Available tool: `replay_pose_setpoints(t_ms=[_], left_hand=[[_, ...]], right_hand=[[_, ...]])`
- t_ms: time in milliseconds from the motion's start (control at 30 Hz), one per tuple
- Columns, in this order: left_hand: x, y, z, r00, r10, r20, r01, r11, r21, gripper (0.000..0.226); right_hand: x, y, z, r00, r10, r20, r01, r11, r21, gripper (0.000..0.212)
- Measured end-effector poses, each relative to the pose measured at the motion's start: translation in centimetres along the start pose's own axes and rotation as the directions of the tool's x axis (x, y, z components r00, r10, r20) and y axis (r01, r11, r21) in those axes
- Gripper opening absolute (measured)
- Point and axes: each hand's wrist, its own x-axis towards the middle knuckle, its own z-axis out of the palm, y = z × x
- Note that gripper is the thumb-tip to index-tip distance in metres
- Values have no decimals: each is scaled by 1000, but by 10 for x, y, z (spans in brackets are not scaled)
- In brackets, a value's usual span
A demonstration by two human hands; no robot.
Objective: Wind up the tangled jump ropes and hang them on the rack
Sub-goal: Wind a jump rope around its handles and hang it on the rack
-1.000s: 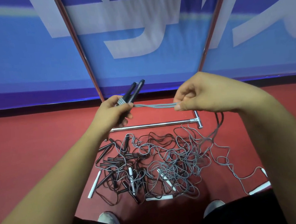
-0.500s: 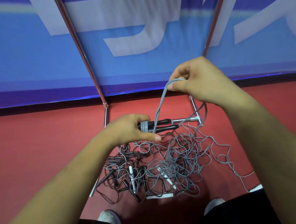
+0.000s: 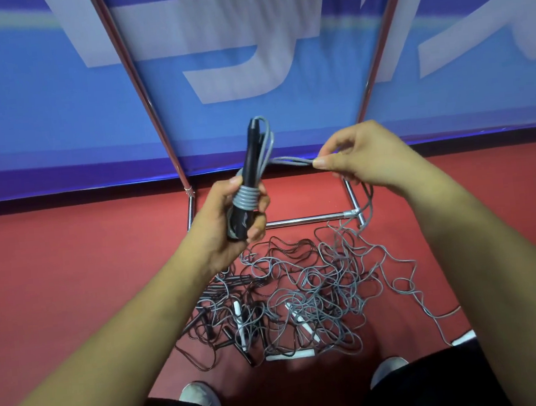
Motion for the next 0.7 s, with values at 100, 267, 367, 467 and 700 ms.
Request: replay_pose_setpoints(t_ms=[100,267,367,467,700], left_hand=[[2,4,1,989,3,-149,-8,999,-38,34],[4,11,4,949,9,-315,-13,1000,-10,31],[5,17,2,950,-14,-312,-18,995,-102,26],[3,20,0,956,-10,-293,-36,987,-154,26],[5,19,-3,952,16,-304,-51,993,-106,32]], right_hand=[[-4,-5,-1,998,-9,68,9,1000,0,16],[-11,-18,-6,978,-34,204,41,999,-28,13],[-14,-23,-3,958,-31,284,57,995,-84,7],[-14,-22,0,966,-10,257,28,997,-67,17],[-15,-20,3,984,-20,177,25,999,-27,27]])
